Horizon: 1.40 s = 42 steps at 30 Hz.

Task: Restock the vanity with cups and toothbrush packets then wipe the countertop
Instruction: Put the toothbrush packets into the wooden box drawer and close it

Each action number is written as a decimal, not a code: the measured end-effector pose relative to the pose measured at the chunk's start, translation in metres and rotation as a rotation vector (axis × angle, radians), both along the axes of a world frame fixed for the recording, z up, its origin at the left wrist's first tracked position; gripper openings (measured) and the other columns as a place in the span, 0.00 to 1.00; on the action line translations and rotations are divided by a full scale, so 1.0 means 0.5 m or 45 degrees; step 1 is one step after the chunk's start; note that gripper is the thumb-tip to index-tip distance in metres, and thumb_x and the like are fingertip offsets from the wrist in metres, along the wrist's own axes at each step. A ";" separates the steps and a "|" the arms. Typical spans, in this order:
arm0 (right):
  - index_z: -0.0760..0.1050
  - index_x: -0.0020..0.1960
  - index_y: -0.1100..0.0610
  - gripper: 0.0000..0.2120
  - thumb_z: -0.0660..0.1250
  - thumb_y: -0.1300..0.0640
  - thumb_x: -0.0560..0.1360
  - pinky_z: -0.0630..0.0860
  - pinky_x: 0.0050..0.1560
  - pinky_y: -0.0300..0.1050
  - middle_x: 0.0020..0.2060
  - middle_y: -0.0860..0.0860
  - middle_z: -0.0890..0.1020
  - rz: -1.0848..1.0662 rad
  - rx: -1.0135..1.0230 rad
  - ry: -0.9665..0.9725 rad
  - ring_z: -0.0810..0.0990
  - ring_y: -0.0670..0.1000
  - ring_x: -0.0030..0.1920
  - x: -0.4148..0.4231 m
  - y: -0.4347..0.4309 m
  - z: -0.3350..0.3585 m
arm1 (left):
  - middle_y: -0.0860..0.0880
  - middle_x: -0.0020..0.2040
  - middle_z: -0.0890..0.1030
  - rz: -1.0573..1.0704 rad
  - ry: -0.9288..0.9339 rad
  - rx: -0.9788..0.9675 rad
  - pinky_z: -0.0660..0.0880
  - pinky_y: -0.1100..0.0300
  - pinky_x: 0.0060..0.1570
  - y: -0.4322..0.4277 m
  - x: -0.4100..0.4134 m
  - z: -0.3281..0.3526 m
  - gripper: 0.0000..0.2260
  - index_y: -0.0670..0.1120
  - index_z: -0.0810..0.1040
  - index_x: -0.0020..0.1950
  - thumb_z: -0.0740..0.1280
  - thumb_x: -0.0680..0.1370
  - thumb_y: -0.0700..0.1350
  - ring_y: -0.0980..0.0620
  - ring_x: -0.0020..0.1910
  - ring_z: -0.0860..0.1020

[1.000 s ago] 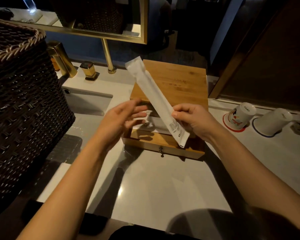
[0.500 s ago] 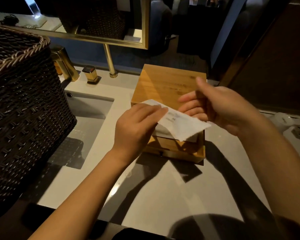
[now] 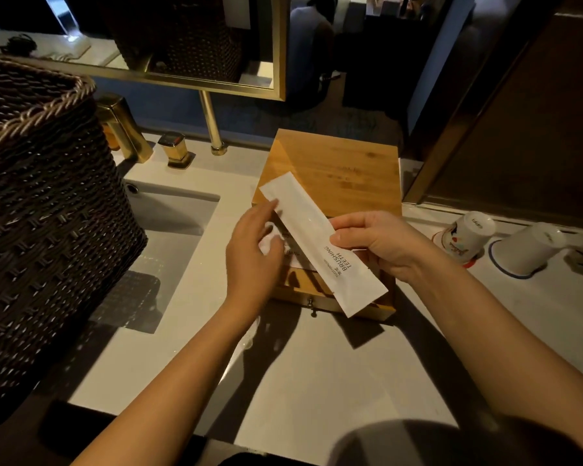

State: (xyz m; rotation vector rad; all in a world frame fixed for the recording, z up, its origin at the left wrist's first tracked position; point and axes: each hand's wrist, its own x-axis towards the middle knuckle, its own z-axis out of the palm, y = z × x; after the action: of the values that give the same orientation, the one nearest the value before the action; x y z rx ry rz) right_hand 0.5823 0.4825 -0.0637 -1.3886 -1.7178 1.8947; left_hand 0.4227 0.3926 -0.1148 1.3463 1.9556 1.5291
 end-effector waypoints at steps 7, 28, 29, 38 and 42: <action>0.80 0.44 0.47 0.09 0.70 0.61 0.70 0.79 0.34 0.38 0.43 0.46 0.84 0.100 0.178 0.006 0.84 0.44 0.41 -0.003 0.002 -0.015 | 0.49 0.45 0.85 -0.254 -1.146 -0.242 0.80 0.58 0.44 0.006 -0.010 0.023 0.08 0.46 0.81 0.51 0.66 0.75 0.46 0.50 0.47 0.83; 0.79 0.52 0.52 0.08 0.64 0.56 0.75 0.66 0.44 0.37 0.45 0.46 0.78 0.620 1.227 -0.441 0.73 0.46 0.49 -0.009 0.027 -0.023 | 0.61 0.36 0.79 -0.675 0.196 -0.628 0.72 0.73 0.33 0.052 -0.036 0.058 0.06 0.53 0.82 0.47 0.70 0.71 0.49 0.65 0.35 0.77; 0.79 0.51 0.52 0.07 0.64 0.56 0.75 0.67 0.43 0.35 0.44 0.45 0.77 0.591 1.204 -0.434 0.73 0.46 0.47 -0.007 0.026 -0.027 | 0.61 0.36 0.78 -0.680 0.274 -0.629 0.71 0.73 0.33 0.054 -0.038 0.056 0.06 0.53 0.82 0.47 0.70 0.71 0.50 0.64 0.36 0.77; 0.79 0.52 0.56 0.08 0.63 0.57 0.76 0.67 0.35 0.35 0.44 0.48 0.78 0.218 0.958 -0.641 0.73 0.44 0.40 0.010 0.033 -0.084 | 0.46 0.57 0.80 0.061 0.078 -0.493 0.72 0.61 0.51 -0.013 -0.105 -0.031 0.14 0.45 0.76 0.61 0.65 0.76 0.46 0.52 0.53 0.77; 0.79 0.53 0.58 0.09 0.63 0.58 0.76 0.69 0.42 0.38 0.49 0.52 0.81 0.255 0.869 -0.614 0.75 0.48 0.44 -0.023 0.019 -0.113 | 0.45 0.57 0.81 -0.001 -0.059 -0.595 0.75 0.52 0.56 -0.041 -0.098 -0.070 0.15 0.46 0.75 0.63 0.65 0.76 0.45 0.49 0.54 0.78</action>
State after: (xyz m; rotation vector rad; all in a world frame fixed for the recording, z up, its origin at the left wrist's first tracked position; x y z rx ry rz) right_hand 0.5710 0.4919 -0.1203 -1.4725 -2.4796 0.8899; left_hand 0.3739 0.3721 -0.1497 1.0975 2.1062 0.9998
